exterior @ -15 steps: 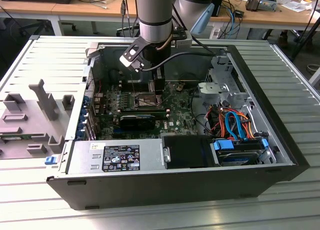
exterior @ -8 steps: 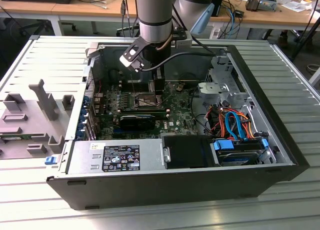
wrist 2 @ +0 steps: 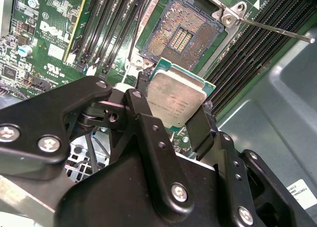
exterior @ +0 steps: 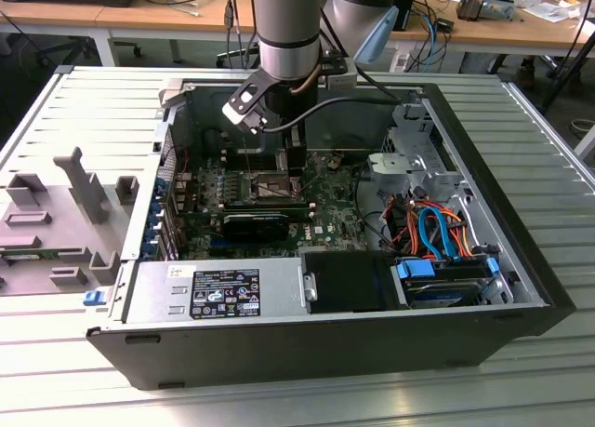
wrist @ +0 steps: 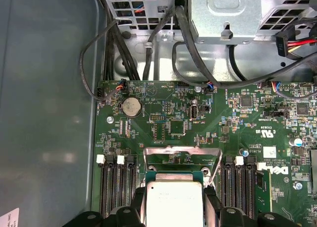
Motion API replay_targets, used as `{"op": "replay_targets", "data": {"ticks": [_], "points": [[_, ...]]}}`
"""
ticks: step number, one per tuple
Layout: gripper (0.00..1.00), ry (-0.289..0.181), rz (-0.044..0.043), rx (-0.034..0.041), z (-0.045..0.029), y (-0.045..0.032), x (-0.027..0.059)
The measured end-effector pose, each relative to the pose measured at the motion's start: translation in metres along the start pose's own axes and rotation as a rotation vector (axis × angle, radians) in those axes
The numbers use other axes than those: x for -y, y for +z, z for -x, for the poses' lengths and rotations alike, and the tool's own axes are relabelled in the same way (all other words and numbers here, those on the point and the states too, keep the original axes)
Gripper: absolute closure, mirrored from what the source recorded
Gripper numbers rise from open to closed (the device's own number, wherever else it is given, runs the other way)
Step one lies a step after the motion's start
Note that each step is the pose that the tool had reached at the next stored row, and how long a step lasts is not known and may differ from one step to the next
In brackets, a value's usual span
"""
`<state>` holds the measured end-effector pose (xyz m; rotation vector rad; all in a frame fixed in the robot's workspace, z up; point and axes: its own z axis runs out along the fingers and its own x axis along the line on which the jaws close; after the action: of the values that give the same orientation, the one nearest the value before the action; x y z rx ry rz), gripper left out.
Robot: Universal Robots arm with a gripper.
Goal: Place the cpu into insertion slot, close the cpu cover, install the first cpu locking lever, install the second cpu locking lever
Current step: 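Place the cpu into insertion slot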
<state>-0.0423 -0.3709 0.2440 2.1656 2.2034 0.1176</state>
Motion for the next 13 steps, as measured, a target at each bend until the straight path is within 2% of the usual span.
{"op": "replay_targets", "data": {"ticks": [13], "points": [[0.45, 0.011, 0.0002, 0.0010, 0.0000, 0.0008, 0.0001]]}}
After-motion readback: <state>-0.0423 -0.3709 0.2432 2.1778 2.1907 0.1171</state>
